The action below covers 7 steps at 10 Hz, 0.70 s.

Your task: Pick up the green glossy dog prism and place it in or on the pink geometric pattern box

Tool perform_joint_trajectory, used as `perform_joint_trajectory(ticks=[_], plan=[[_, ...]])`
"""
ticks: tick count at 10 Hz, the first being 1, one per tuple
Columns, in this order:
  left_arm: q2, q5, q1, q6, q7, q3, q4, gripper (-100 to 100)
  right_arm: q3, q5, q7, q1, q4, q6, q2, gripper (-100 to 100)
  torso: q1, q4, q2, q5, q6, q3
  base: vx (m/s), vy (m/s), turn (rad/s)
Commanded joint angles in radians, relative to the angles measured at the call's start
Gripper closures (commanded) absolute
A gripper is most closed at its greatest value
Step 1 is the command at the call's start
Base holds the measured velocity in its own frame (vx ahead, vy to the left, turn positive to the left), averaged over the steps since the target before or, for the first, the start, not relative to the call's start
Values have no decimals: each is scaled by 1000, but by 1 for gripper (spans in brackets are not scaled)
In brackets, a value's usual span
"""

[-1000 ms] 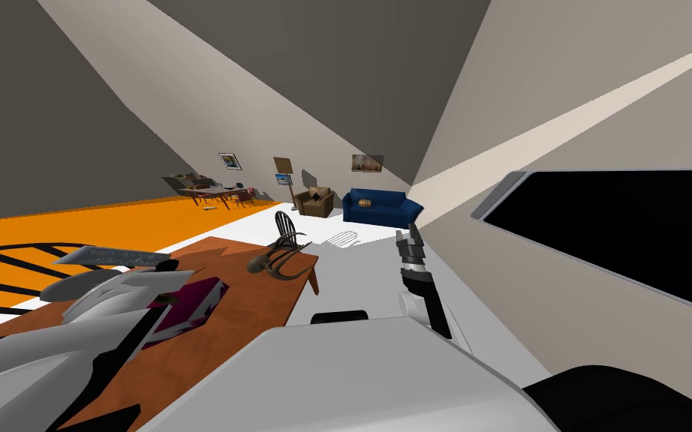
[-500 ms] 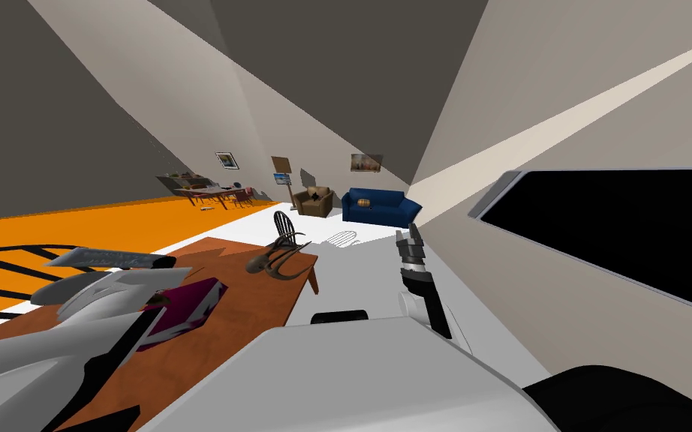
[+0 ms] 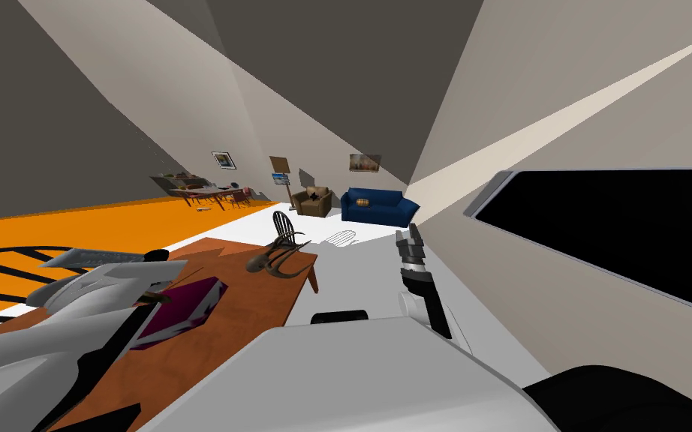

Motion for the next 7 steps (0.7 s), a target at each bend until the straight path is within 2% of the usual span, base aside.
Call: perform_joint_trajectory(ticks=[1,2,7], plan=[[0,0,0,0,0,0,0,-100,0,0,0,0,0,0,0,0,0,0,0,0,0,0,-13,4,-11],[1,1,-1,4,-3,0,-1,0,0,0,0,0,0,0,0,0,0,0,-1,0,0,0,0,0,0],[1,1,-1,4,-2,0,0,0,0,0,0,0,0,0,0,0,0,0,-2,0,0,-1,0,0,0]])
